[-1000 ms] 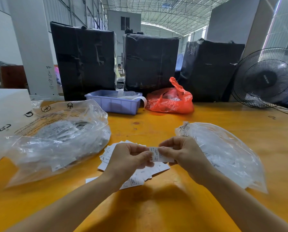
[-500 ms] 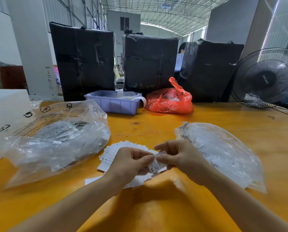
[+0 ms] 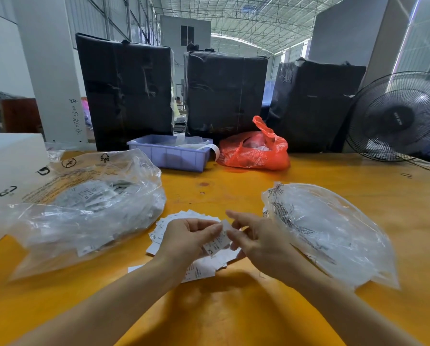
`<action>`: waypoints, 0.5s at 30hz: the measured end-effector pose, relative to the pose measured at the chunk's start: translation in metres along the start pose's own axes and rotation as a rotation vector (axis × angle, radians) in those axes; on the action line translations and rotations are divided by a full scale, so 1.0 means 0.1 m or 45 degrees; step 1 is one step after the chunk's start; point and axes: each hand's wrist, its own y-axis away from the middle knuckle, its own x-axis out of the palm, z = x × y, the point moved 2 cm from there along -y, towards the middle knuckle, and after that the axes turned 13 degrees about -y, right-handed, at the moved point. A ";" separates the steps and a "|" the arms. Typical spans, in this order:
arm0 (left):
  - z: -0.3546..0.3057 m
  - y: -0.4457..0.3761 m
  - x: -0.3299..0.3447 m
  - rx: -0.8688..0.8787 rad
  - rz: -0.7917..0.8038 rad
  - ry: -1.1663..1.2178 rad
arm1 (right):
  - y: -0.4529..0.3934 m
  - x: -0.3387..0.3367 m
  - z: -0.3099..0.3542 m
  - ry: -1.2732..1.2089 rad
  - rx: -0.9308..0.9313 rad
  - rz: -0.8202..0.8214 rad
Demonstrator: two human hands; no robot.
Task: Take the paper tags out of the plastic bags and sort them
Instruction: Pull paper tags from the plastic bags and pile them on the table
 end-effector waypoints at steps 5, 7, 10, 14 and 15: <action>0.00 0.01 0.02 0.027 -0.065 -0.036 | 0.02 0.02 0.02 0.061 -0.018 0.021; 0.00 0.01 0.02 0.014 -0.083 -0.010 | 0.04 0.06 0.02 0.046 0.018 0.142; 0.00 0.01 0.01 -0.002 -0.109 0.003 | 0.05 0.08 0.05 -0.062 0.060 0.175; -0.02 0.03 0.03 0.004 -0.085 0.018 | 0.04 0.04 0.04 -0.321 0.092 0.086; -0.03 0.03 0.04 0.003 -0.081 0.019 | 0.05 0.03 0.03 -0.413 0.127 0.071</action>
